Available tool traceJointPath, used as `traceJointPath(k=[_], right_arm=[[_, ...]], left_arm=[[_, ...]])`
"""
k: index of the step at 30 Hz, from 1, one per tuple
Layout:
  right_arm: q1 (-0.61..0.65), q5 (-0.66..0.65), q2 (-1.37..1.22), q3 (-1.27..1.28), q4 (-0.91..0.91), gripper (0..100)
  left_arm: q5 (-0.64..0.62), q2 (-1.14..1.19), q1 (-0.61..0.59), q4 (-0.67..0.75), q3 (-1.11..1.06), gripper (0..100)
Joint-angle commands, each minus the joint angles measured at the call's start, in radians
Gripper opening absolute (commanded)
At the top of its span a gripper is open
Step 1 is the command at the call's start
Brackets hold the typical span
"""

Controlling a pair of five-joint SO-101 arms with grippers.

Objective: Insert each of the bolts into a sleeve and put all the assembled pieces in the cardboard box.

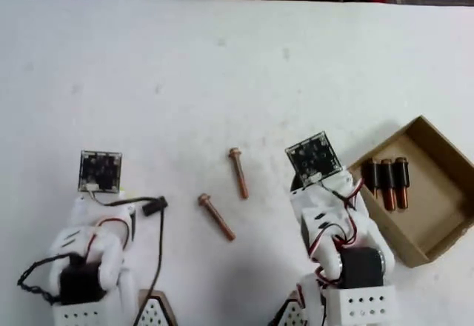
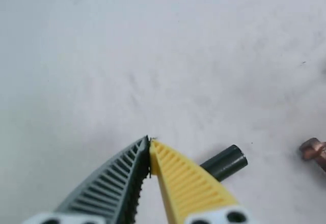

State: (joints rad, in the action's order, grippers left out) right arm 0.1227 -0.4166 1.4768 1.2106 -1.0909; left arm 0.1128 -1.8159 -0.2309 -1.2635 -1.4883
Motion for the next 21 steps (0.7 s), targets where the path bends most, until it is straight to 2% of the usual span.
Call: traceJointPath(k=[1,8,15,19,21], right_arm=[[-0.004,0.064,0.035,0.025,0.068,1.7],[-0.004,0.14,0.039,0.101,0.139,1.7],[-0.004,0.192,0.124,0.166,0.162,1.7],[-0.004,0.195,0.226,0.218,0.162,1.7],[-0.008,0.199,0.289,0.25,0.162,1.7]], left_arm=[[0.011,-0.002,0.056,-0.089,0.172,2],[0.052,0.047,0.091,-0.074,0.261,2],[0.051,0.4,0.108,-0.061,0.47,2],[0.041,0.568,0.191,-0.061,0.543,2],[-0.009,0.628,0.242,-0.06,0.571,2]])
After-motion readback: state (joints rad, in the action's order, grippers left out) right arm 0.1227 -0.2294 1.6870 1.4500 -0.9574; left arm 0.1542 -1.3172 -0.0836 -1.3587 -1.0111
